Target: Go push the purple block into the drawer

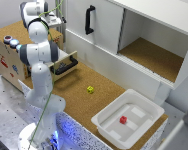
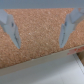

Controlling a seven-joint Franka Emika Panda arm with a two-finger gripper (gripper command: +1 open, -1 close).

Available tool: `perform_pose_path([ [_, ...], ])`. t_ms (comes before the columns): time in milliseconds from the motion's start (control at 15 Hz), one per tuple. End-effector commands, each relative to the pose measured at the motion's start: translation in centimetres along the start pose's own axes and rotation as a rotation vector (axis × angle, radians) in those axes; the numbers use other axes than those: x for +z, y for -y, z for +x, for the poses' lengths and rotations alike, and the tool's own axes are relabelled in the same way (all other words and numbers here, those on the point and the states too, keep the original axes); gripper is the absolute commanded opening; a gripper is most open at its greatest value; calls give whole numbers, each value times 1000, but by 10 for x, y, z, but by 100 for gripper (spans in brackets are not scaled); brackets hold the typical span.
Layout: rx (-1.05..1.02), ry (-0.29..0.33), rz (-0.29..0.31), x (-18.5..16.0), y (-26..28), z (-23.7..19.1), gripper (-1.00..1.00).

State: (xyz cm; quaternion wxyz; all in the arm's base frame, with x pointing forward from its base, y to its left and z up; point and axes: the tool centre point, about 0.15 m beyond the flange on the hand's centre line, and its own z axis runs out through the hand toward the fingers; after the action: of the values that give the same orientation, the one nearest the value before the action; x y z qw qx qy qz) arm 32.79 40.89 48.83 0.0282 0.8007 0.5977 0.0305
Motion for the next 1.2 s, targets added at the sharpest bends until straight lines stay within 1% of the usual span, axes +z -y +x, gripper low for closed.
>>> perform_pose_path([
  [0, -69, -82, -40, -26, 48, -26, 100],
  [200, -76, -70, -28, -42, 94, -31, 100],
  [467, -32, -67, 9, -61, 154, -41, 100],
  [667, -28, -72, 25, -63, 187, -44, 100],
  [733, -31, -85, 22, -60, 192, -42, -100],
  [800, -41, -101, 28, -57, 194, -41, -100],
  [933, -29, -108, 23, -44, 194, -32, -100],
  [1133, -61, -112, 20, -41, 193, -21, -100],
])
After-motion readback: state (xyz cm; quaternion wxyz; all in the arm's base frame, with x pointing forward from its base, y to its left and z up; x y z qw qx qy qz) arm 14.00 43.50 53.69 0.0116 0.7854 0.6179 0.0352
